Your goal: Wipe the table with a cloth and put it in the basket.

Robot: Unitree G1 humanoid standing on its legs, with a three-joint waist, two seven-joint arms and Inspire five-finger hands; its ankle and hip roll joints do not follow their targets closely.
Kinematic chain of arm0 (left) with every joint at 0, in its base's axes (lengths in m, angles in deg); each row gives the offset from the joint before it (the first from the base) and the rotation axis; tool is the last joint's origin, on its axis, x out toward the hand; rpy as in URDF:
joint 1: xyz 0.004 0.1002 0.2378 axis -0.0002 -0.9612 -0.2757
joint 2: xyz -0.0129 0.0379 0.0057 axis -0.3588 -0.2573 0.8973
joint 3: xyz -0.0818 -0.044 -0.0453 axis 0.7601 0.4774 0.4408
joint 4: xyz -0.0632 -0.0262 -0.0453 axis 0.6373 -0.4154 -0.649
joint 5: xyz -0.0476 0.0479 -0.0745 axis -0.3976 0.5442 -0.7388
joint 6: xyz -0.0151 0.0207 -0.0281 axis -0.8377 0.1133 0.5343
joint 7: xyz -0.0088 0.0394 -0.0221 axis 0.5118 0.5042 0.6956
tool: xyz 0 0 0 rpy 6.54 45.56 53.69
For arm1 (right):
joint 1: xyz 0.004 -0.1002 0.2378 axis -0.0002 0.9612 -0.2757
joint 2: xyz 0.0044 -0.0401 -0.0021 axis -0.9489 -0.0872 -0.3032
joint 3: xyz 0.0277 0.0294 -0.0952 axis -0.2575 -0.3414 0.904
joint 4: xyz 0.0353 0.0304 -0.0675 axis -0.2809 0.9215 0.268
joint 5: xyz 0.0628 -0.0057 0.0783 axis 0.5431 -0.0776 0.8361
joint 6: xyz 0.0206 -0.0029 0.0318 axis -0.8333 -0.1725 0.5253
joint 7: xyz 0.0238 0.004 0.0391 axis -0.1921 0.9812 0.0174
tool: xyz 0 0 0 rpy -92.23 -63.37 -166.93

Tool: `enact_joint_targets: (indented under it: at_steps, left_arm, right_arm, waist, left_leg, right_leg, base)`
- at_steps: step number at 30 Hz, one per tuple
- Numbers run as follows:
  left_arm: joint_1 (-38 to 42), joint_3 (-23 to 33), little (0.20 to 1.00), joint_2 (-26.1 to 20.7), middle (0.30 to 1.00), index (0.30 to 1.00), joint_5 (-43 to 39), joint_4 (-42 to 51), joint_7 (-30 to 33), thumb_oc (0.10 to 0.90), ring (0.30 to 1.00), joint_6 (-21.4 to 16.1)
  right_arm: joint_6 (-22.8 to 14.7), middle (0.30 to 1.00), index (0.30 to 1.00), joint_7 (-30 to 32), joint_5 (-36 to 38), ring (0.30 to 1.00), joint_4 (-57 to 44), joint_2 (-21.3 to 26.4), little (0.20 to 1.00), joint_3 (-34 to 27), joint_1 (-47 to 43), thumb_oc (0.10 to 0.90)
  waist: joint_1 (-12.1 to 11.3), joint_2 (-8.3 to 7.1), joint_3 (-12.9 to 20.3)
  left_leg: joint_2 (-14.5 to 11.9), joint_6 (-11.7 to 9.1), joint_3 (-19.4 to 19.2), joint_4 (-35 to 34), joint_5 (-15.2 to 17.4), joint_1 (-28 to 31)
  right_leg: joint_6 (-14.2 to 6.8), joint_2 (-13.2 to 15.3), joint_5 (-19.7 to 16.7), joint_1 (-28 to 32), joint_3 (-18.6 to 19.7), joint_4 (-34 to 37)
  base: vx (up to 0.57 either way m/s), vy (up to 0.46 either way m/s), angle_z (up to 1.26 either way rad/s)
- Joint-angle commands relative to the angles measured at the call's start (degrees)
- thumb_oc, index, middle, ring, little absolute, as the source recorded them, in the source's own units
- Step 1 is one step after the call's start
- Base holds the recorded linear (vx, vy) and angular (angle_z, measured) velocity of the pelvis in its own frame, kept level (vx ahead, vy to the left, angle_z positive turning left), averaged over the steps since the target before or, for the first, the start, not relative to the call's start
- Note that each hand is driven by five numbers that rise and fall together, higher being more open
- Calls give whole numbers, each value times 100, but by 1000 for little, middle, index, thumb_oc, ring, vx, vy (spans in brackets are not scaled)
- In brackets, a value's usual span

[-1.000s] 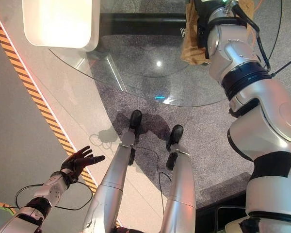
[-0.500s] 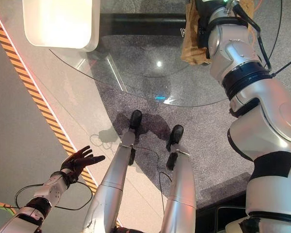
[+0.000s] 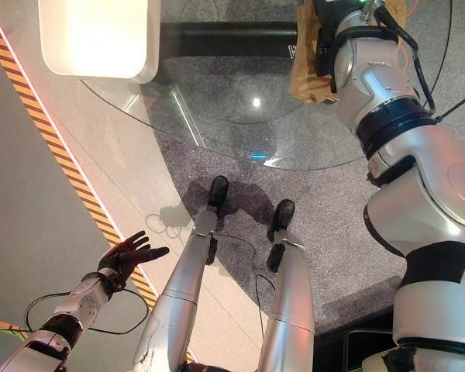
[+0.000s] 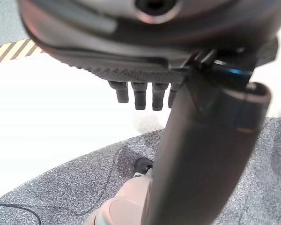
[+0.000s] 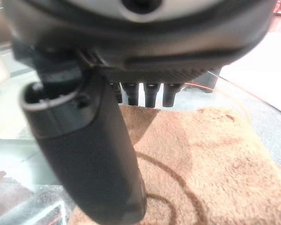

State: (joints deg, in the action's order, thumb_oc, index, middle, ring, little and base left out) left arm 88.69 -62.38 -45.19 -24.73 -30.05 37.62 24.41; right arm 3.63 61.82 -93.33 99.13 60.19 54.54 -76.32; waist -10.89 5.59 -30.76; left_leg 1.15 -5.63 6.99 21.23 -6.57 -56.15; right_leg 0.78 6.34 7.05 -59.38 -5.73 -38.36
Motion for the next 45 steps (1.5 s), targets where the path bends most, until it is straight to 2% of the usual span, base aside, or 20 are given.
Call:
enact_joint_targets:
  at_steps: [1,45]
  left_arm:
    - [-511,-150,900,-248,900,900,-45,-126,38,800,900,-54]
    - [-476,-154,900,-275,900,900,-84,-93,-4,800,900,-55]
  right_arm:
    - [65,300,300,247,-131,300,79,382,200,432,-639,100]
    - [82,300,300,86,-115,300,85,376,200,448,-607,100]
  waist:
    - [68,284,97]
    - [51,324,97]
  left_leg:
    - [240,391,-210,310,575,112]
    - [226,389,-226,144,490,137]
  right_leg:
    - [-212,-60,-218,297,-221,694]
    - [-223,-42,-279,293,-273,831]
  base:
    - [0,0,0]
    - [0,0,0]
